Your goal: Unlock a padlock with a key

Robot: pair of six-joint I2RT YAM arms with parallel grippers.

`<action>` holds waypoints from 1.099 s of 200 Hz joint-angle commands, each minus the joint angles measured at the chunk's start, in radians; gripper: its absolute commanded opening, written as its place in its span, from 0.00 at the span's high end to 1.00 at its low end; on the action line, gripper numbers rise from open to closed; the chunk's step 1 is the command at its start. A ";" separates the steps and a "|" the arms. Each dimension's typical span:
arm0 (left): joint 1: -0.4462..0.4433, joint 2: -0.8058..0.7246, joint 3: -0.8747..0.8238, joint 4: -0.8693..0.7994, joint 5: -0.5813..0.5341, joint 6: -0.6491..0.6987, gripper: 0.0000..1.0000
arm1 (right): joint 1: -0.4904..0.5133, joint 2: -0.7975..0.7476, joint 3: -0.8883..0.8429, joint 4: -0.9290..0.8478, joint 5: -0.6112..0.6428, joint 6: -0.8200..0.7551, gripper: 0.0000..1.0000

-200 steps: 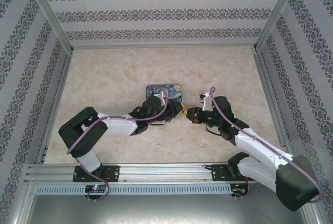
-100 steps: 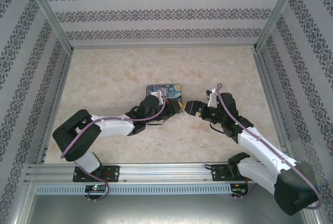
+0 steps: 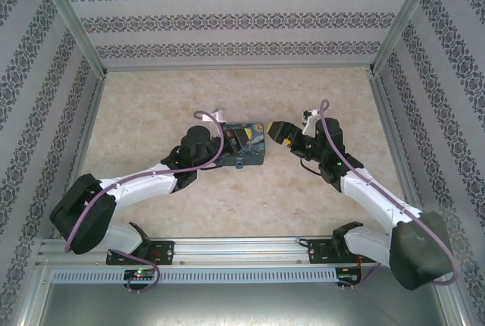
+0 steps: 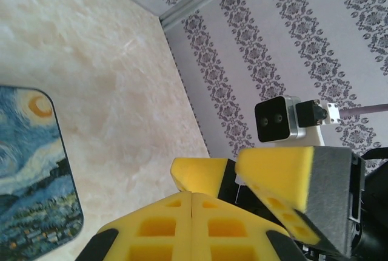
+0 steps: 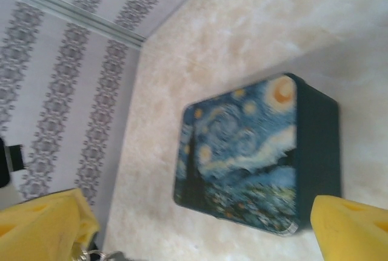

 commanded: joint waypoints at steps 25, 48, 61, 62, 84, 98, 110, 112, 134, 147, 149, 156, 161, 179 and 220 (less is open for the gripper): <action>0.050 -0.027 -0.033 0.181 0.026 0.045 1.00 | 0.017 0.069 -0.052 0.441 -0.082 0.153 0.21; 0.067 -0.020 -0.043 0.237 0.027 0.016 1.00 | 0.036 0.073 -0.066 0.510 -0.083 0.152 0.35; 0.072 -0.005 -0.051 0.279 0.027 -0.004 1.00 | 0.047 0.076 -0.070 0.534 -0.080 0.150 0.41; 0.073 -0.005 -0.051 0.282 0.027 -0.005 1.00 | 0.049 0.075 -0.070 0.535 -0.079 0.150 0.42; 0.078 0.030 -0.060 0.361 0.020 -0.050 1.00 | 0.072 0.092 -0.071 0.583 -0.074 0.157 0.46; 0.078 0.062 -0.057 0.414 0.021 -0.085 1.00 | 0.088 0.115 -0.068 0.624 -0.068 0.167 0.47; 0.078 0.091 -0.055 0.456 0.024 -0.118 1.00 | 0.099 0.138 -0.062 0.657 -0.064 0.175 0.50; 0.079 0.096 -0.053 0.463 0.024 -0.121 1.00 | 0.101 0.143 -0.062 0.662 -0.063 0.177 0.51; 0.078 0.131 -0.046 0.509 0.022 -0.159 1.00 | 0.118 0.184 -0.048 0.706 -0.058 0.190 0.55; 0.078 0.142 -0.047 0.526 0.015 -0.176 1.00 | 0.127 0.203 -0.042 0.722 -0.052 0.194 0.56; 0.078 0.143 -0.046 0.527 0.013 -0.178 1.00 | 0.129 0.205 -0.041 0.725 -0.051 0.195 0.56; 0.078 0.146 -0.047 0.531 0.007 -0.185 1.00 | 0.132 0.215 -0.041 0.734 -0.047 0.198 0.57; 0.078 0.147 -0.045 0.534 0.002 -0.189 1.00 | 0.136 0.221 -0.040 0.740 -0.044 0.200 0.57; 0.078 0.158 -0.048 0.556 -0.009 -0.209 1.00 | 0.147 0.245 -0.040 0.763 -0.036 0.208 0.58; 0.076 0.183 -0.051 0.597 -0.023 -0.237 1.00 | 0.169 0.292 -0.036 0.820 -0.019 0.230 0.60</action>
